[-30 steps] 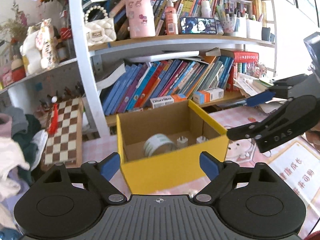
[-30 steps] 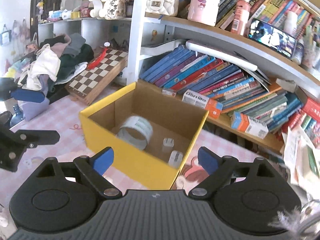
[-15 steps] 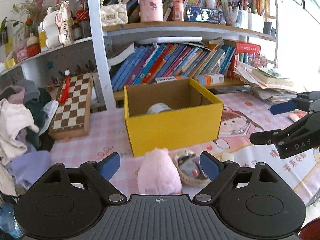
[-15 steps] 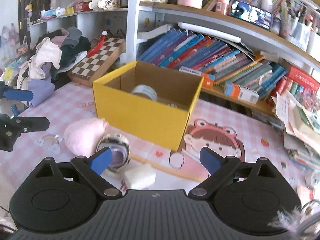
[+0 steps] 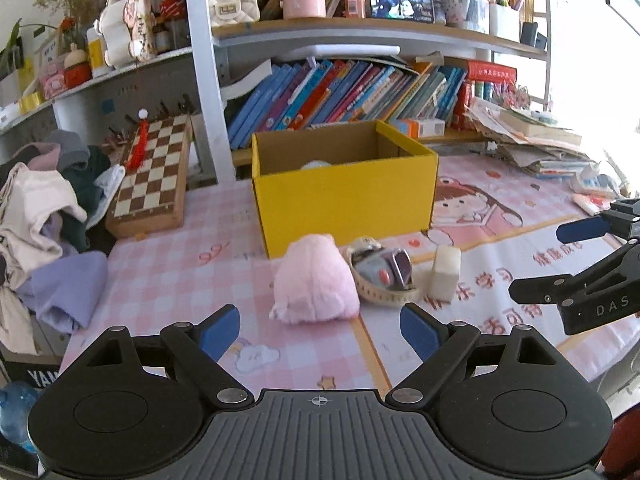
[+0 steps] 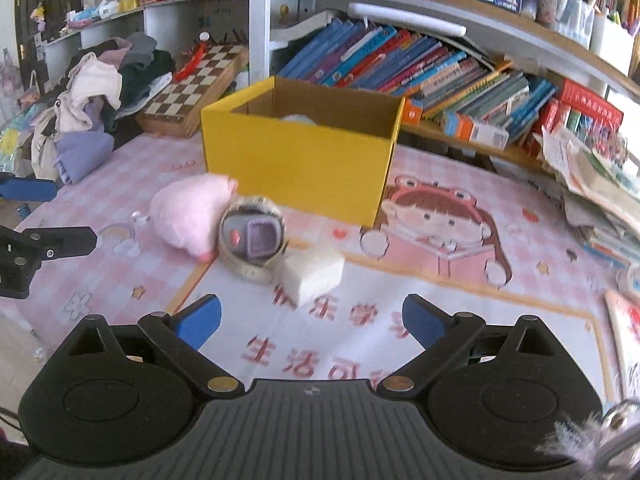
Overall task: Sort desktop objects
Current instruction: 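Withdraw both tools from the box back over the table, then move the left tool toward the pink plush pig while the right tool approaches the white block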
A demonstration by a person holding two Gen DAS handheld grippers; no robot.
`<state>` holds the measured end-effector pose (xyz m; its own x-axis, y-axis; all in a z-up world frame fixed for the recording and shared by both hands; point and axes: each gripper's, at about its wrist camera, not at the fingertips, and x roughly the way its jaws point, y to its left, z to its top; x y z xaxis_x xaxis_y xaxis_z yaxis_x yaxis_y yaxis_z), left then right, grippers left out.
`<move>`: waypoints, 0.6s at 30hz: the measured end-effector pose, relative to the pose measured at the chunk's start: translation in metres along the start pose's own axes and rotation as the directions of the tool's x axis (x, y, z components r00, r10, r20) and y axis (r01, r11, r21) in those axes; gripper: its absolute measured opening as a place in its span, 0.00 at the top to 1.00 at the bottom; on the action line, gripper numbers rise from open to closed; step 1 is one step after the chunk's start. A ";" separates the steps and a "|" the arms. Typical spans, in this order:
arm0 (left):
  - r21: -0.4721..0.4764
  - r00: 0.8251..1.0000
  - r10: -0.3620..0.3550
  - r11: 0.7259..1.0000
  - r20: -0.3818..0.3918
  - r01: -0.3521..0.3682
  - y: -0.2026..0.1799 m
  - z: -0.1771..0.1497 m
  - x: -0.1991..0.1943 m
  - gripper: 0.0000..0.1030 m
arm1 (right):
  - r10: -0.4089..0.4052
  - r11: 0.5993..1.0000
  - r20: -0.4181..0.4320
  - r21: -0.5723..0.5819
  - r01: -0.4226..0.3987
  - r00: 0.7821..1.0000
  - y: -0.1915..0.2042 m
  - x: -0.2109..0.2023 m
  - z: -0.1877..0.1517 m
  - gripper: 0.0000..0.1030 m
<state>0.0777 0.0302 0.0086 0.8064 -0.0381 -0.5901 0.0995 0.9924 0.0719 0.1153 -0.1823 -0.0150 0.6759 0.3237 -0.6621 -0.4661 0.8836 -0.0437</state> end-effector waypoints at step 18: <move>0.039 0.996 -0.037 0.998 -0.077 0.040 -0.013 -0.025 0.001 0.13 | 0.039 0.993 -0.092 -0.108 -0.049 0.995 0.047 0.005 -0.024 0.03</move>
<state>0.0629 0.0201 -0.0130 0.7546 -0.0658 -0.6528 0.1546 0.9848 0.0793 0.0826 -0.1470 -0.0381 0.6016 0.3251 -0.7296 -0.5576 0.8250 -0.0922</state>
